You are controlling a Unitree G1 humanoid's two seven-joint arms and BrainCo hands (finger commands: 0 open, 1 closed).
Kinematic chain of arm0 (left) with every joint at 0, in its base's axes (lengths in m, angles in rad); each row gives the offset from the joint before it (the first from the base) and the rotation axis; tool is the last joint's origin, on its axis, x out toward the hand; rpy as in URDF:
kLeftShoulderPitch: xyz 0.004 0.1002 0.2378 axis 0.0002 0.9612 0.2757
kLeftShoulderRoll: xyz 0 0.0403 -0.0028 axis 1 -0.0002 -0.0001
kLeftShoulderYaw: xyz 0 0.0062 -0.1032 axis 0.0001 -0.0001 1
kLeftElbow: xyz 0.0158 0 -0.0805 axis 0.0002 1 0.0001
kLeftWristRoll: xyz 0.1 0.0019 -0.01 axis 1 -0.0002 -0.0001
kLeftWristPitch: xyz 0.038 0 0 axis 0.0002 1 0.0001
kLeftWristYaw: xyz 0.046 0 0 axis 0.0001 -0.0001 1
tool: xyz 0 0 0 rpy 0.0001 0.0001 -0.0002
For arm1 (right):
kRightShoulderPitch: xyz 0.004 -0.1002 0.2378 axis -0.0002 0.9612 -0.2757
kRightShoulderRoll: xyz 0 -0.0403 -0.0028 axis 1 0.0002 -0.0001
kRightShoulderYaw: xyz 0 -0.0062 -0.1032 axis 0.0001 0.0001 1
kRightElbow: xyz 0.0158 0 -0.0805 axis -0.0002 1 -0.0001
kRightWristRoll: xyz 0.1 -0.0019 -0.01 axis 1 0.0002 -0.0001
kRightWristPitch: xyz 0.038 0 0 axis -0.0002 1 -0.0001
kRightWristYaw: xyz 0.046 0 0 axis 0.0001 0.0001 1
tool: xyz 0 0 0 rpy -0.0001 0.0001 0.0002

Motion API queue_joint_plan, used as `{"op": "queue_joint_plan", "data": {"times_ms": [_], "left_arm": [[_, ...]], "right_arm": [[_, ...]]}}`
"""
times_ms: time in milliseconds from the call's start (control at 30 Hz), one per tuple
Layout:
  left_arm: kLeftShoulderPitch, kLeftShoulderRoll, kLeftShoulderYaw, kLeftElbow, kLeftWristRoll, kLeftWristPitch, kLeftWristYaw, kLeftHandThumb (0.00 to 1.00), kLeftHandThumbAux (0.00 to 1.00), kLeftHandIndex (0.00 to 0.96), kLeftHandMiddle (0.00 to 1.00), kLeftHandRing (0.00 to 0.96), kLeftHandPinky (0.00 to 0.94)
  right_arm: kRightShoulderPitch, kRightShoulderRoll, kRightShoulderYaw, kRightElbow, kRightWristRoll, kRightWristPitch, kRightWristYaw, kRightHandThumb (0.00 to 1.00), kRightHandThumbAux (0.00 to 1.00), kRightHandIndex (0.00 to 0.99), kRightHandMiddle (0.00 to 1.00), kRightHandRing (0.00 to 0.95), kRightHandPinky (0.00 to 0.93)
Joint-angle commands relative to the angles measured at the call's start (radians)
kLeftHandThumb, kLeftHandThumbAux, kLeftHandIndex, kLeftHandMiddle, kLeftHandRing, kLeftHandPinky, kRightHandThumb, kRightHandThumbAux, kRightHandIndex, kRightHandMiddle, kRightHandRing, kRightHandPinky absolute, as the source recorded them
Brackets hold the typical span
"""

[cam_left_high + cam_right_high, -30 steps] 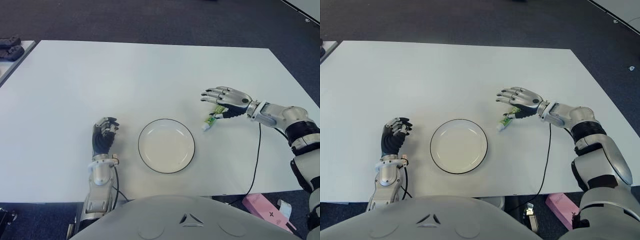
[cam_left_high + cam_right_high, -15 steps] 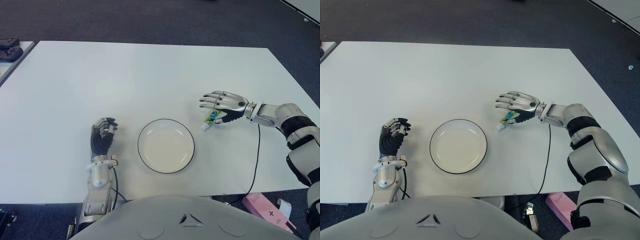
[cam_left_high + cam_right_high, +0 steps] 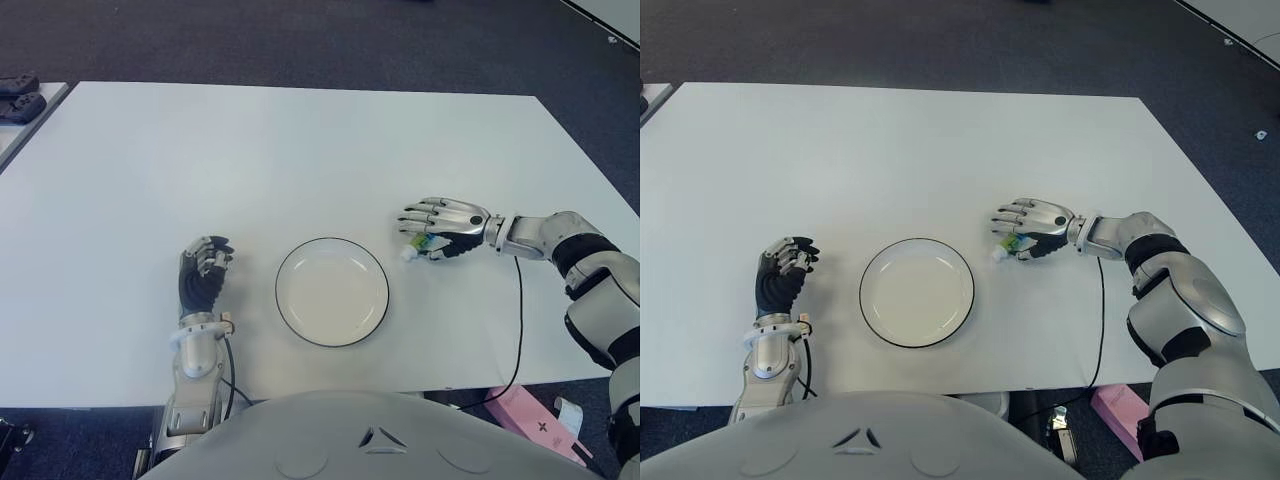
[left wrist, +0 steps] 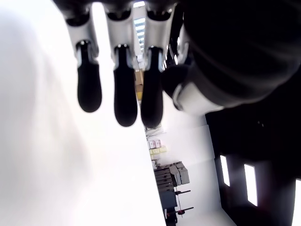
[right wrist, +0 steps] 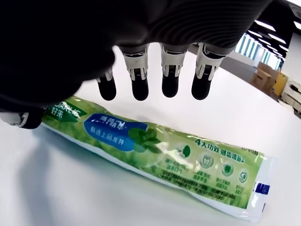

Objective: Put the toothpaste on the table into the plate.

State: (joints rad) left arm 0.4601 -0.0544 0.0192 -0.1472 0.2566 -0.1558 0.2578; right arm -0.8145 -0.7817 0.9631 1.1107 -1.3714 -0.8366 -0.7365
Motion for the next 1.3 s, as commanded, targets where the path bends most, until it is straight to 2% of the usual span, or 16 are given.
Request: {"op": "queue_joint_plan", "data": {"times_ms": [33, 833, 1100, 1300], "left_arm": [[0.015, -0.002, -0.006, -0.009, 0.01, 0.011, 0.006, 0.704, 0.722, 0.429, 0.509, 0.527, 0.54], [0.032, 0.003, -0.004, -0.014, 0.003, 0.001, 0.001, 0.704, 0.721, 0.43, 0.512, 0.529, 0.545], [0.043, -0.001, -0.005, -0.028, -0.001, -0.002, 0.001, 0.704, 0.722, 0.429, 0.506, 0.522, 0.54], [0.05, 0.002, -0.003, -0.031, -0.003, -0.015, 0.001, 0.704, 0.722, 0.429, 0.506, 0.524, 0.543]], "right_arm": [[-0.016, 0.004, 0.026, 0.008, -0.01, 0.017, -0.007, 0.485, 0.132, 0.0, 0.0, 0.0, 0.0], [-0.045, -0.064, 0.137, -0.034, -0.088, 0.037, -0.071, 0.485, 0.136, 0.0, 0.0, 0.0, 0.0], [-0.025, -0.043, 0.171, 0.017, -0.108, 0.084, -0.103, 0.49, 0.148, 0.0, 0.0, 0.0, 0.0], [-0.023, -0.033, 0.183, 0.037, -0.097, 0.087, -0.101, 0.497, 0.15, 0.0, 0.0, 0.0, 0.0]]}}
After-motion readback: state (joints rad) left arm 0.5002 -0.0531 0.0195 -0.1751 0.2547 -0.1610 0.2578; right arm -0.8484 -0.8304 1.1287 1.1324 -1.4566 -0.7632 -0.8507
